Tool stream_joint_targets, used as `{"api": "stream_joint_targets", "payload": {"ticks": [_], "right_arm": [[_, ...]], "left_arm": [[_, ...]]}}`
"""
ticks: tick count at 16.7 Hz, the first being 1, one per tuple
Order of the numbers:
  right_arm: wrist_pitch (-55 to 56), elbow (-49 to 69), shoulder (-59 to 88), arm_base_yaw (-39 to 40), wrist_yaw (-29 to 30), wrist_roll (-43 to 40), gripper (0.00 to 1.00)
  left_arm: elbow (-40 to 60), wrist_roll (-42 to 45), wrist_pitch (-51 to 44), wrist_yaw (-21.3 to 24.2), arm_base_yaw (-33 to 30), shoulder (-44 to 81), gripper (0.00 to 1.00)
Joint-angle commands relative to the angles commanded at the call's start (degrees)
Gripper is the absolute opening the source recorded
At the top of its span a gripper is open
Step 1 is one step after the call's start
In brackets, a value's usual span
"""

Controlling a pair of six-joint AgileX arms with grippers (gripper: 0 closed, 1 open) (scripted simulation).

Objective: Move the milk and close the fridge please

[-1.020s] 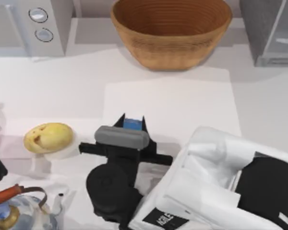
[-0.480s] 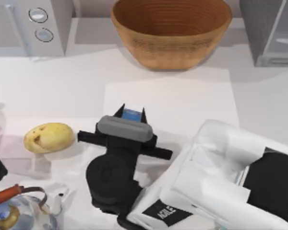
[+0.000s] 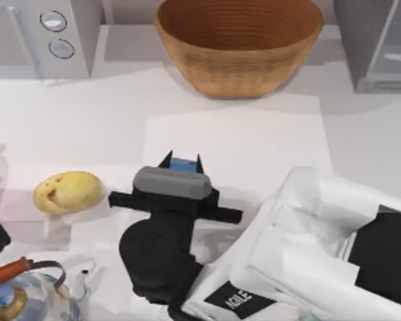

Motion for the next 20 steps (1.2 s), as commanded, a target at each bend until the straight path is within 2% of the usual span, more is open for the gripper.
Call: {"api": "stream_joint_targets", "payload": {"ticks": [5,12,16,20], "right_arm": [[0.0,0.5,-1.4,0.2,2.1,-4.0,0.0],[0.1,0.4,-1.7,-0.3,1.5,-4.1,0.0],[-0.4,-3.5,-7.8,-5.9,-6.0,-4.3,0.0],[-1.3,-12.0,-17.8,-17.4,-19.4,-4.6,0.0]], "left_arm": [[0.0,0.0,0.0,0.0,0.0,0.0,1.0],[0.0,0.0,0.0,0.0,0.0,0.0,1.0],[0.0,0.0,0.0,0.0,0.0,0.0,1.0],[0.0,0.0,0.0,0.0,0.0,0.0,1.0]]}}
